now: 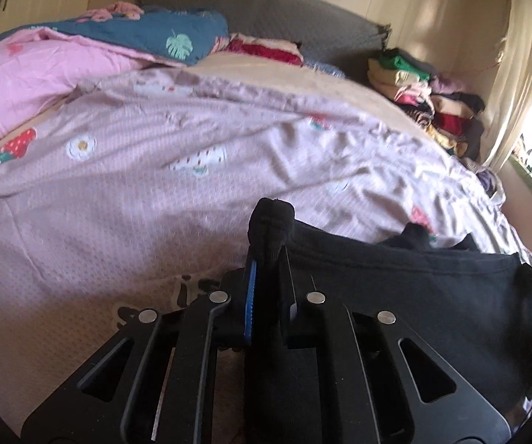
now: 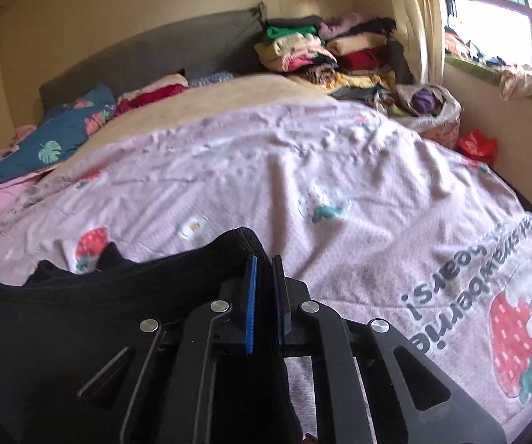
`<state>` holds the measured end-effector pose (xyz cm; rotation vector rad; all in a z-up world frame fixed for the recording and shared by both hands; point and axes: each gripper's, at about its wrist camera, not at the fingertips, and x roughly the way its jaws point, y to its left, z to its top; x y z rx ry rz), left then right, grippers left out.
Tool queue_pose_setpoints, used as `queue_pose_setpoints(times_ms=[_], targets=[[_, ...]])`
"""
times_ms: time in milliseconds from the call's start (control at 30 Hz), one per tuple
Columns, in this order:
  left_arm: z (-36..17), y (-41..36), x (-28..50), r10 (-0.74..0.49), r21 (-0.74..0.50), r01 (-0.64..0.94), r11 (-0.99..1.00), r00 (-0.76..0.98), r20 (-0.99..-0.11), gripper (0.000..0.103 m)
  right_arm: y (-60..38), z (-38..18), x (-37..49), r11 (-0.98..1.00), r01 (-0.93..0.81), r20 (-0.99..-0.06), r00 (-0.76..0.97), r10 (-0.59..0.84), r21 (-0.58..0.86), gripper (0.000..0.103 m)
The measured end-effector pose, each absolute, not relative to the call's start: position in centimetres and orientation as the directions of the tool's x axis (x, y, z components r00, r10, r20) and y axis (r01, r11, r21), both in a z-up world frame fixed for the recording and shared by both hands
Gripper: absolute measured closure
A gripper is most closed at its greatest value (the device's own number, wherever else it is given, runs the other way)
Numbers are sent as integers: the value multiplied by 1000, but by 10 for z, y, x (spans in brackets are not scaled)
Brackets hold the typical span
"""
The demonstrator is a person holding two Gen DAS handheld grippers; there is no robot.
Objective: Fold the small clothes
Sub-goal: 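Open both tools and release the folded shirt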
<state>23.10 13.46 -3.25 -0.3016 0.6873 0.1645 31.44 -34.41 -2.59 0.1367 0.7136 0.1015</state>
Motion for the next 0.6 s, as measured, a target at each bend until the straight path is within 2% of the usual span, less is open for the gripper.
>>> queue_pose_setpoints(times_ms=[133,333,400,433,467,500,600], targets=[[-38,135,230,53,-211,-252,944,750,-659,96,-351,-40,317,987,17,-689,719,98,157,97],[-38,137,225,70,-205,-271,940,744,-665,82,-362,-34,304,981,16,-672,731,120,193,95],[-35,138,222,80,-199,-278,940,745,-662,81,-366,-30,298,981,12,-666,736,121,192,83],[-34,137,221,81,-197,-277,940,744,-663,81,-368,-27,293,979,7,-662,738,132,203,72],[-33,136,219,82,-195,-277,941,744,-664,77,-371,-24,288,976,6,-655,742,140,216,66],[-31,136,216,82,-194,-276,941,745,-662,67,-373,-21,284,975,7,-651,745,143,221,64],[-27,135,209,82,-195,-275,941,748,-659,53,-378,-7,266,981,9,-628,769,119,196,59]])
